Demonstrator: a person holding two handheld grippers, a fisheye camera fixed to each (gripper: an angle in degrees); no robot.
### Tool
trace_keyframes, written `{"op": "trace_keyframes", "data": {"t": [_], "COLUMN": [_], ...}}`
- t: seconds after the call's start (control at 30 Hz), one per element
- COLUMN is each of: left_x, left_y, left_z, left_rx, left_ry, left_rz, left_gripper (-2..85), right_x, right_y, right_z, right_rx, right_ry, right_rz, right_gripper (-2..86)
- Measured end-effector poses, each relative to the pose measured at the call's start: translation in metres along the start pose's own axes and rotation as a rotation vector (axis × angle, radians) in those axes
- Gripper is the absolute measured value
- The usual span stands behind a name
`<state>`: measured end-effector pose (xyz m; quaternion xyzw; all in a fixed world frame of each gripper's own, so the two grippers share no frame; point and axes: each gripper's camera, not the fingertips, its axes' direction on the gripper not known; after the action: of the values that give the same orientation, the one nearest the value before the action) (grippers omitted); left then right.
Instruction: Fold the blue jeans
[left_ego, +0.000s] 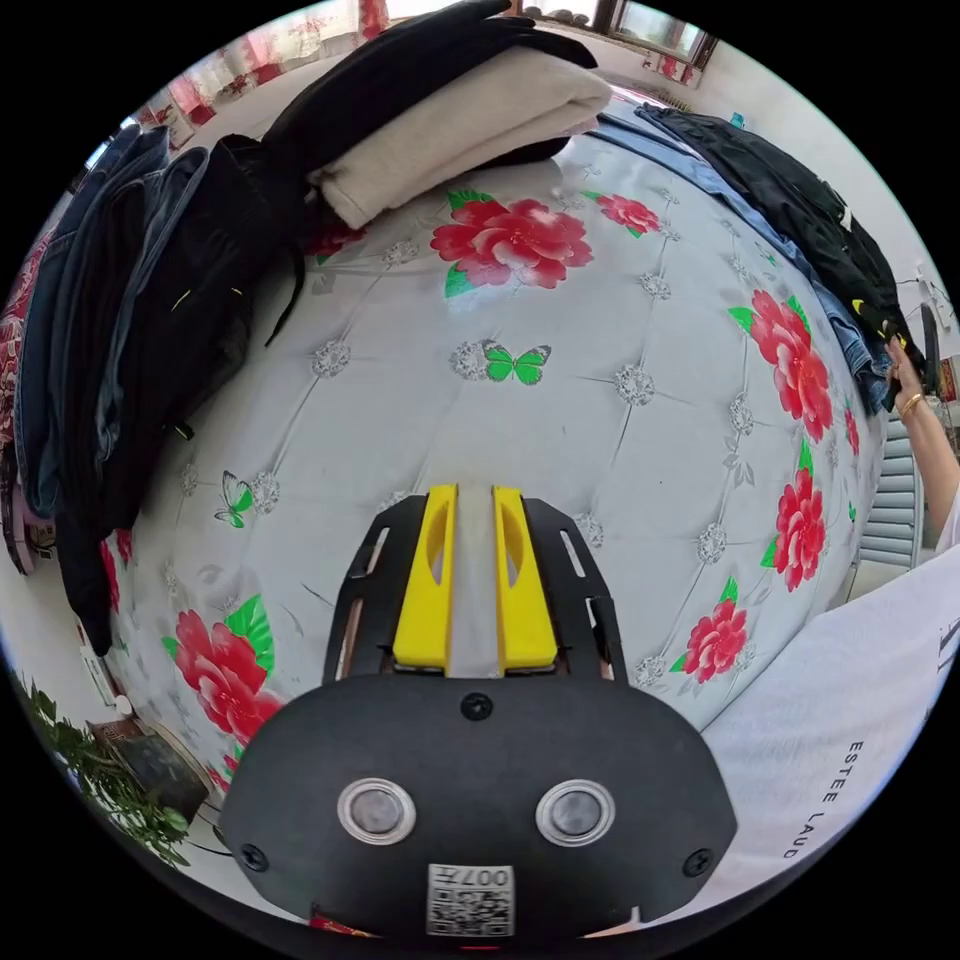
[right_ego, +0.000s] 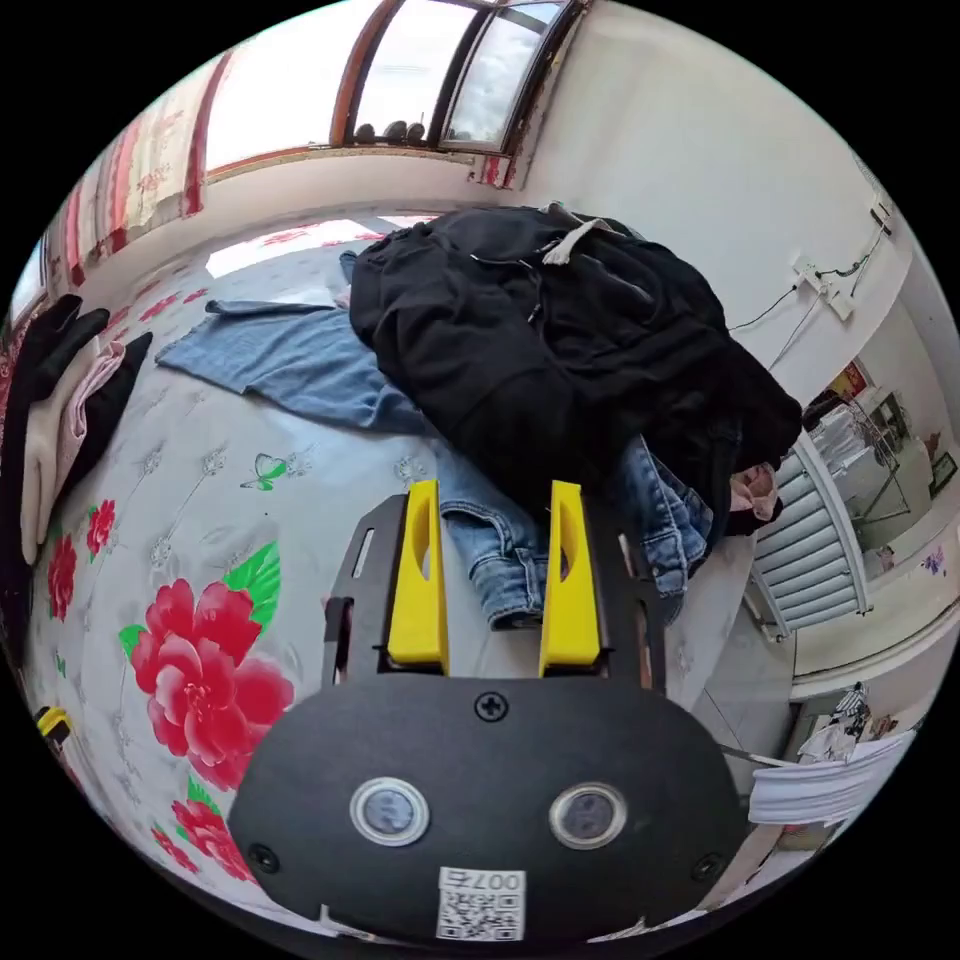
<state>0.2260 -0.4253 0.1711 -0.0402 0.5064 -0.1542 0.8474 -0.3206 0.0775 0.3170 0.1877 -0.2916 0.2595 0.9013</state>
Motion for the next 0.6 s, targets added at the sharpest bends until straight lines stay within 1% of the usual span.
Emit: {"op": "trace_keyframes", "data": {"t": [0.03, 0.1, 0.13, 0.17, 0.2, 0.23, 0.33, 0.37, 0.4, 0.47, 0.53, 0.6], "left_x": [0.001, 0.002, 0.001, 0.000, -0.003, -0.004, -0.011, -0.013, -0.012, -0.010, -0.007, -0.008], "left_y": [0.000, 0.005, 0.006, 0.010, 0.012, 0.013, 0.017, 0.024, 0.035, 0.048, 0.062, 0.084], "left_z": [0.000, 0.000, -0.001, -0.001, -0.001, -0.001, -0.006, -0.016, -0.029, -0.040, -0.043, -0.045], "left_rx": [0.004, 0.032, 0.040, 0.056, 0.070, 0.075, 0.072, 0.141, 0.235, 0.298, 0.296, 0.275], "left_ry": [-0.008, -0.032, -0.034, -0.036, -0.035, -0.034, -0.023, -0.011, 0.019, 0.077, 0.114, 0.198], "left_rz": [-0.002, -0.015, -0.021, -0.034, -0.047, -0.053, -0.085, -0.105, -0.100, -0.066, -0.040, -0.006], "left_gripper": [5.8, 5.4, 5.2, 4.8, 4.2, 3.9, 0.5, -0.1, -0.3, -0.1, 1.0, 3.6], "right_x": [0.008, 0.020, 0.019, 0.016, 0.013, 0.012, 0.013, 0.007, -0.001, -0.016, -0.032, -0.046], "right_y": [0.008, 0.042, 0.051, 0.067, 0.075, 0.075, 0.047, 0.039, 0.037, 0.045, 0.060, 0.080], "right_z": [0.001, 0.024, 0.032, 0.033, 0.035, 0.037, 0.039, 0.030, 0.012, -0.019, -0.052, -0.093], "right_rx": [-0.011, -0.156, -0.184, -0.118, -0.091, -0.097, -0.217, -0.233, -0.195, -0.146, -0.095, -0.053], "right_ry": [0.004, 0.045, 0.047, 0.061, 0.091, 0.090, 0.019, -0.062, -0.159, -0.256, -0.336, -0.528], "right_rz": [0.005, -0.040, -0.064, -0.128, -0.191, -0.199, -0.152, -0.190, -0.241, -0.326, -0.386, -0.403], "right_gripper": [11.4, 10.5, 10.1, 9.2, 8.1, 7.6, 5.5, 4.9, 4.3, 3.6, 3.1, 2.7]}}
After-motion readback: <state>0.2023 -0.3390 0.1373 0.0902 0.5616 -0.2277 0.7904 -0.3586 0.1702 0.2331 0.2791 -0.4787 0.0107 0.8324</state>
